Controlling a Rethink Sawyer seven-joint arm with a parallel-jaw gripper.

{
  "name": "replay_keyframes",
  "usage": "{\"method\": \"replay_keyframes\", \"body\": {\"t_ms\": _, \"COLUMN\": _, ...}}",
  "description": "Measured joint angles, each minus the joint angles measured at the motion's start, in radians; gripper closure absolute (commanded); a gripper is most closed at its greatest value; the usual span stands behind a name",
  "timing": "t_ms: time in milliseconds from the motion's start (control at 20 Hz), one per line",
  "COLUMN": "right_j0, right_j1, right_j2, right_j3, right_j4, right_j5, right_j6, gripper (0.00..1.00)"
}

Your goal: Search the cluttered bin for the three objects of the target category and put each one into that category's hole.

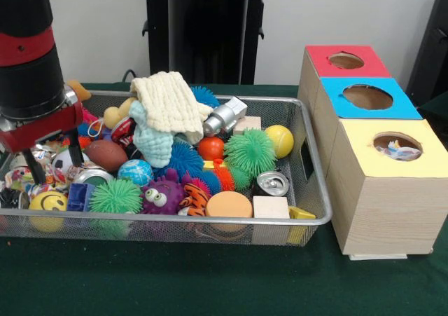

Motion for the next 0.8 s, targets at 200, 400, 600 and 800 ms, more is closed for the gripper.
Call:
{"method": "replay_keyframes", "body": {"t_ms": 200, "right_j0": -0.012, "right_j1": 0.031, "right_j2": 0.000, "right_j3": 0.000, "right_j4": -0.003, "right_j5": -0.012, "right_j6": 0.000, "gripper": 0.00}}
{"method": "replay_keyframes", "body": {"t_ms": 400, "right_j0": -0.030, "right_j1": 0.070, "right_j2": 0.000, "right_j3": -0.006, "right_j4": -0.006, "right_j5": -0.017, "right_j6": 0.000, "gripper": 0.00}}
{"method": "replay_keyframes", "body": {"t_ms": 600, "right_j0": -0.042, "right_j1": 0.087, "right_j2": 0.002, "right_j3": -0.011, "right_j4": -0.007, "right_j5": -0.017, "right_j6": 0.000, "gripper": 0.00}}
{"method": "replay_keyframes", "body": {"t_ms": 800, "right_j0": -0.050, "right_j1": 0.083, "right_j2": 0.002, "right_j3": -0.024, "right_j4": -0.009, "right_j5": -0.017, "right_j6": 0.000, "gripper": 0.00}}
